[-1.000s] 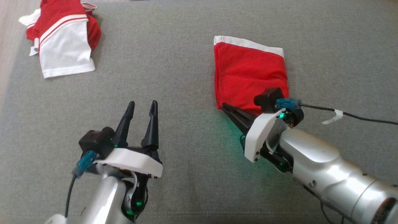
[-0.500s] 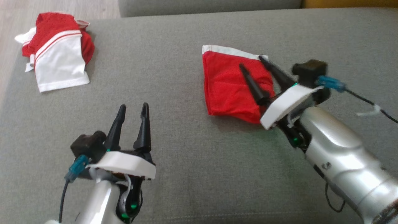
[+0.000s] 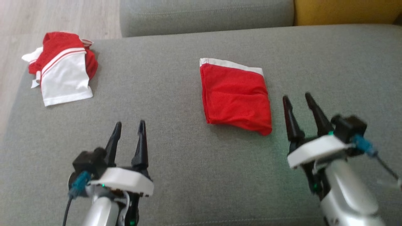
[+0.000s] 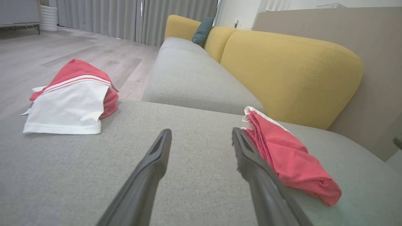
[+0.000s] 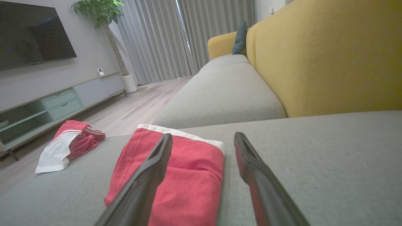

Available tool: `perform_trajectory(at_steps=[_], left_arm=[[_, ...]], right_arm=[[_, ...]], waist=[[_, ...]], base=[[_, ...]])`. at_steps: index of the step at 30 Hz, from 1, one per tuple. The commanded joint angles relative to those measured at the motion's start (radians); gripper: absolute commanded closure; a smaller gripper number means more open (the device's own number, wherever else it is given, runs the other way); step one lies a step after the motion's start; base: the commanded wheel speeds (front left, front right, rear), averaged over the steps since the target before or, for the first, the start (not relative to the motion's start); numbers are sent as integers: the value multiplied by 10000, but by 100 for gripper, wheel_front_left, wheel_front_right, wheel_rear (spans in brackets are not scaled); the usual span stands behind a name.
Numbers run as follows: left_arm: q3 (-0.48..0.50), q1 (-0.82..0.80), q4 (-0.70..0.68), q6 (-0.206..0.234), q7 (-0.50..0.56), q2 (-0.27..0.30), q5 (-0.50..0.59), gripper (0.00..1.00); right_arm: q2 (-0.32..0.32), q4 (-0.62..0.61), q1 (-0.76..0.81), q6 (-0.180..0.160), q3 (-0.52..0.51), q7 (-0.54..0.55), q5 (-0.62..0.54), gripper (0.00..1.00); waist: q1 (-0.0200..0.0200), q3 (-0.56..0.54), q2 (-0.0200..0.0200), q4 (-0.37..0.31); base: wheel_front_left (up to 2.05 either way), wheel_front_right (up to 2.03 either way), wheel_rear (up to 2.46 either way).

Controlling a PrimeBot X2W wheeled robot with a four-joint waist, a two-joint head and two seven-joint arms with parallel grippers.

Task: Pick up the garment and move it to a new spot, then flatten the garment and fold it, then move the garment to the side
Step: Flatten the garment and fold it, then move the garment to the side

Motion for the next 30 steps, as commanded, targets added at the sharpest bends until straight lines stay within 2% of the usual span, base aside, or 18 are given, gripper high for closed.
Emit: perform_trajectory(at_steps=[1,6,13,30], left_arm=[[433,-136,-437,20,-122,20,156,0],[549,283,-652,53,-122,20,332,0],[468,513,-722,54,-122,20,345,0],[381,470,-744,100,-122,20,249,0]], right_arm=[[269,-694,239,65,-198,-134,-496,0],[636,-1579,1165,65,-981,-88,-1469,0],[740,-2151,1678,65,-1382,252,-1943,0],[751,-2399,1895,65,-1500,536,-1726,0]], waist=[[0,-120,-1,10],[0,-259,-1,37],[0,-301,-1,138],[0,-232,-1,185]], base=[[0,0,0],[0,0,0],[0,0,0],[0,0,0]])
